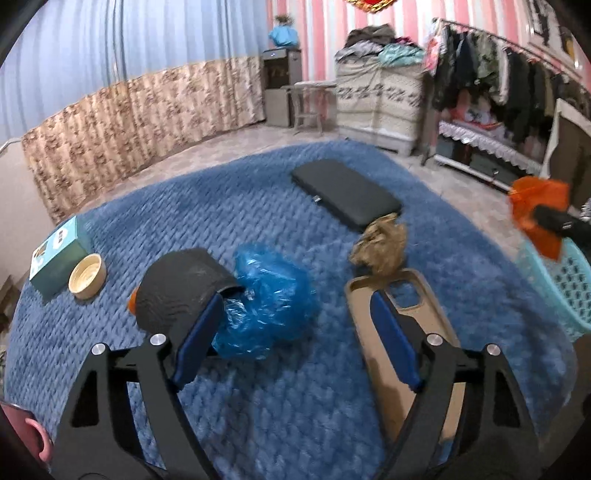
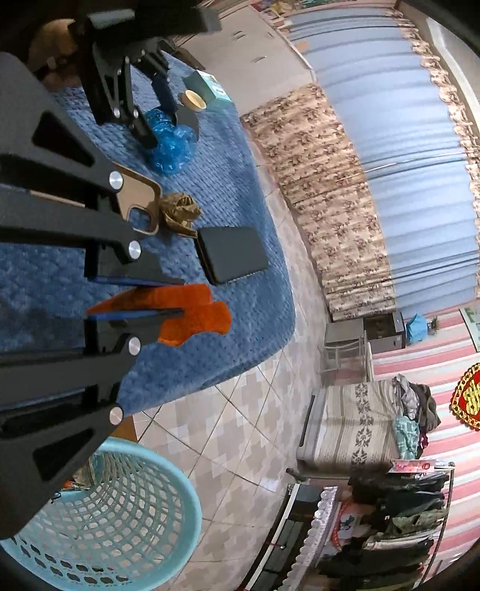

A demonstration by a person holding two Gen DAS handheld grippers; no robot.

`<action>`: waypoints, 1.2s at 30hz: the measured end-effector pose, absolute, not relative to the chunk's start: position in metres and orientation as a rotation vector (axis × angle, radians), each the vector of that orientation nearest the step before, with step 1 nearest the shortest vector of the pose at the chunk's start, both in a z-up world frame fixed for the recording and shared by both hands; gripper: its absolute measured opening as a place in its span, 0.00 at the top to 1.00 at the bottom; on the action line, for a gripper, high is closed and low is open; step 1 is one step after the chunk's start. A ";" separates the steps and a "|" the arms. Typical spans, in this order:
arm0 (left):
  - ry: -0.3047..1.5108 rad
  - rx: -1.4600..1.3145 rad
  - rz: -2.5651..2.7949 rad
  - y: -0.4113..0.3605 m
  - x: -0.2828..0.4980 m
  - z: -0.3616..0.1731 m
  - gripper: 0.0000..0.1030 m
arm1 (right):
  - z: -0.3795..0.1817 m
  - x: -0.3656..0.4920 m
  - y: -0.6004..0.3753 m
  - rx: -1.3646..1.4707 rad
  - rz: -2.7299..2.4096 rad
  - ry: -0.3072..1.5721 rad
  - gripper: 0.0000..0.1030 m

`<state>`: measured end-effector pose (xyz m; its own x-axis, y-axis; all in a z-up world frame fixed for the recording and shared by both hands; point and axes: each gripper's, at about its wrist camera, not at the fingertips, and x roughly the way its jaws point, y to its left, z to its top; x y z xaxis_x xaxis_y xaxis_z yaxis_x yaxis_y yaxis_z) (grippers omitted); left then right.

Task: Collect trash
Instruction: 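Grasp the blue plastic bag with the left gripper while the right holds the orange bag, then carry the blue and orange bags in both grippers over the basket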

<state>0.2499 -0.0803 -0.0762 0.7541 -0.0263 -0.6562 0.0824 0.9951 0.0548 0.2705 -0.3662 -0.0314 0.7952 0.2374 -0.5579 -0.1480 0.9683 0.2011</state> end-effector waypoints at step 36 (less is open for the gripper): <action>0.588 0.125 -0.444 -0.248 0.246 -0.027 0.77 | -0.023 0.217 -0.525 0.132 -0.261 0.584 0.90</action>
